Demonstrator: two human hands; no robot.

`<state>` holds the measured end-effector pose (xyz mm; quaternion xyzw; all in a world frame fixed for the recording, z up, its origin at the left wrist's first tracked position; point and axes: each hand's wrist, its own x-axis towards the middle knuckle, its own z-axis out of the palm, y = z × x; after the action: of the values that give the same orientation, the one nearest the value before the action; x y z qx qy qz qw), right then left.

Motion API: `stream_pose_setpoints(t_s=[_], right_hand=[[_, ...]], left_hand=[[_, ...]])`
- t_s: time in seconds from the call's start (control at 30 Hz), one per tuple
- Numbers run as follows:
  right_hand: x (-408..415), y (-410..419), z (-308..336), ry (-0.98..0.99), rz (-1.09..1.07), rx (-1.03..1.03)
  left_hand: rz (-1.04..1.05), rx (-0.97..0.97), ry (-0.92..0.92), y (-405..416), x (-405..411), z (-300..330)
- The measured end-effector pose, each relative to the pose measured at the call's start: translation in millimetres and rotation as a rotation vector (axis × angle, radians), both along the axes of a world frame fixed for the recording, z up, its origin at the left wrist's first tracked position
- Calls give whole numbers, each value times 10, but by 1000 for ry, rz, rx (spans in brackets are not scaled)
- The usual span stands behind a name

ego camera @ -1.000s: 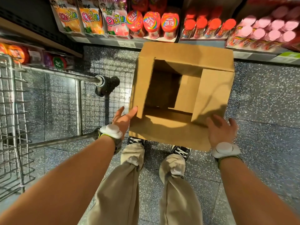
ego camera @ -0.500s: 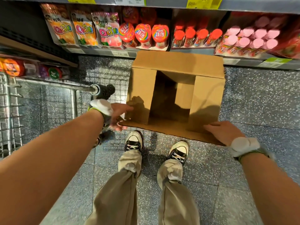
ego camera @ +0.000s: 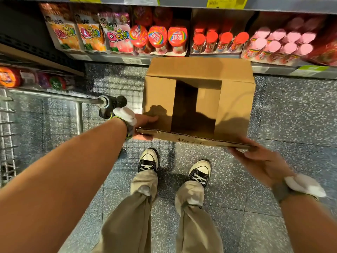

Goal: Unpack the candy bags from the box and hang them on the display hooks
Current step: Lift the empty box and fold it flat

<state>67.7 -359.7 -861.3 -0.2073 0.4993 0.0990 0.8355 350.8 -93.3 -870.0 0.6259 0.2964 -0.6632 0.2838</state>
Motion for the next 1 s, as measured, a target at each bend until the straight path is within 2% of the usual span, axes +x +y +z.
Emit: stream_pose_setpoints(t_s=[0.03,0.1,0.17,0.23,0.3,0.37,0.5,0.6,0.67,0.77,0.87,1.0], right_hand=[[4,-5,-33,45,63,-82],[66,7,-126,227,196,-371],[203,18,-219,440,477,-710],[358,-25,-314,629,699,-895],[506,-71,-384,678,754,-914],[577,-98,-415,623,779,-908],[577,-105,-438,588,833,-946],[601,-97,-430,592,900,-967],[612,-111,-437,599,913,-969],[544,-147,-412,586,912,-931],[462,-142,-373,569,952,-919],[458,-43,-329,561,989,-940]], left_hand=[[58,9,4,25,58,8],[100,50,-11,111,200,-8],[40,69,-45,168,323,-7],[-9,23,-175,113,410,1],[-55,-56,-359,-56,444,34],[-42,-115,-550,-250,507,-12],[103,-54,-697,-526,731,-173],[273,-127,-622,-649,827,-155],[313,-169,-554,-629,853,-120],[394,-211,-580,-506,780,-92],[381,-196,-624,-396,534,89],[635,-225,-452,83,412,-35]])
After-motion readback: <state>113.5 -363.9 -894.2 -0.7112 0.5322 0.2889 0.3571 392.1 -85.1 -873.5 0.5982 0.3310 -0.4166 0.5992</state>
